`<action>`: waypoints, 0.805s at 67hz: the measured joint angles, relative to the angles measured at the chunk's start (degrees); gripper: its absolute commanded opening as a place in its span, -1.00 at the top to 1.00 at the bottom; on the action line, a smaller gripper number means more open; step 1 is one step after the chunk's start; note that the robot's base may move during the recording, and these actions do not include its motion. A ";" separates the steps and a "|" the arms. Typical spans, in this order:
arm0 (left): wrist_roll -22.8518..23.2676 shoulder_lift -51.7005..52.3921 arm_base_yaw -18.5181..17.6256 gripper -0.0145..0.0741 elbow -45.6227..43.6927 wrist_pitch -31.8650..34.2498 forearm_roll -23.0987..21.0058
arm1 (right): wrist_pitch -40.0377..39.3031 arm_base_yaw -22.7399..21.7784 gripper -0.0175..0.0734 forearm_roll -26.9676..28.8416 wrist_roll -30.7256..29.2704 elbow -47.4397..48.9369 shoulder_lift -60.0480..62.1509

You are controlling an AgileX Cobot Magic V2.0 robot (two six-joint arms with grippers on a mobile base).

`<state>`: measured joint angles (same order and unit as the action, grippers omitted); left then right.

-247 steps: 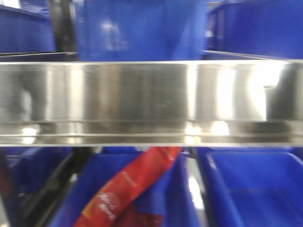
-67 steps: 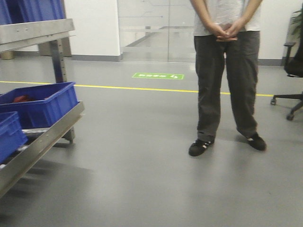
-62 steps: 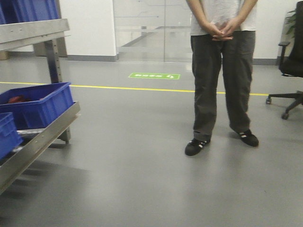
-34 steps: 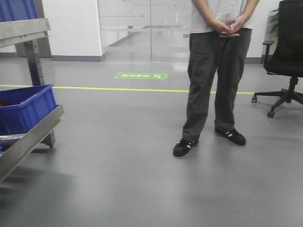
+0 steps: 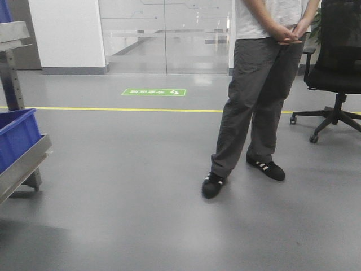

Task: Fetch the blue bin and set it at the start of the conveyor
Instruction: 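Carry the bin with both grippers while driving across the floor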

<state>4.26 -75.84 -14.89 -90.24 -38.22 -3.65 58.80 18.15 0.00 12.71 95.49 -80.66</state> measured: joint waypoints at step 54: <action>0.00 0.00 0.00 0.92 0.00 0.00 0.00 | 0.00 0.00 0.95 0.00 0.00 0.00 0.00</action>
<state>4.26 -75.84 -14.89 -90.24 -38.22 -3.65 58.80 18.15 0.00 12.71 95.49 -80.66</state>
